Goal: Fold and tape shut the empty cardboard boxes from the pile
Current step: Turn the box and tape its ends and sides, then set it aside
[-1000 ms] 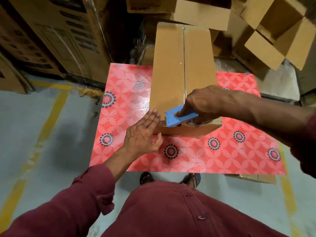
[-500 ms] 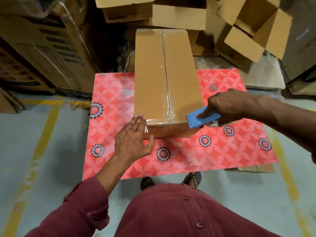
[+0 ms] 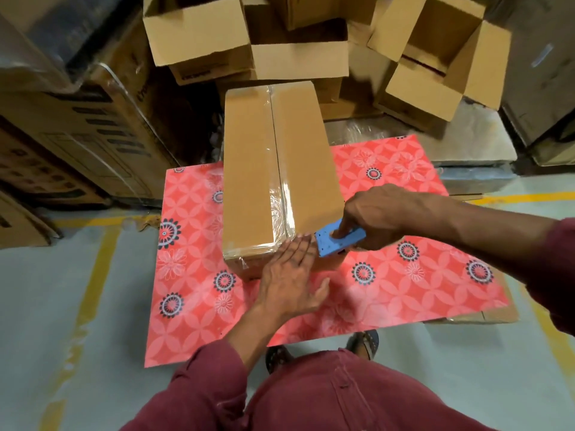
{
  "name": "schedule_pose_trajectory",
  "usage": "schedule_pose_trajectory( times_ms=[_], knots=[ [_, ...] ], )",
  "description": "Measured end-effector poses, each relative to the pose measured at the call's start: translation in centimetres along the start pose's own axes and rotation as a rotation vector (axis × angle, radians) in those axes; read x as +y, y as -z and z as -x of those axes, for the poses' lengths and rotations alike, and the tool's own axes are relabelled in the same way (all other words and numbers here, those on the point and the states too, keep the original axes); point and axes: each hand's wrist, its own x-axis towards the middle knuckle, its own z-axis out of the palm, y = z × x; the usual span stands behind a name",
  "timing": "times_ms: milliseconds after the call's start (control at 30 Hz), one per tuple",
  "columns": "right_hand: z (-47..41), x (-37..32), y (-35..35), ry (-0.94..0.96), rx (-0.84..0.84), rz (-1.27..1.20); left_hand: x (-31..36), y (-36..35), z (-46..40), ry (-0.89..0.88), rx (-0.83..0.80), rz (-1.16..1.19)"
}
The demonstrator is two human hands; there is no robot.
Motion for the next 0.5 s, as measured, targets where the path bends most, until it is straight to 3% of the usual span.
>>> schedule_pose_trajectory(
  times_ms=[267,500],
  knots=[
    [2.3,4.1,-0.6,-0.005,-0.054,-0.102,0.1,-0.4,0.1,-0.012,0.09,0.041],
    [5.7,10.0,-3.5,-0.065,-0.128,-0.076,0.6,-0.1,-0.2,0.007,0.057,0.005]
  ],
)
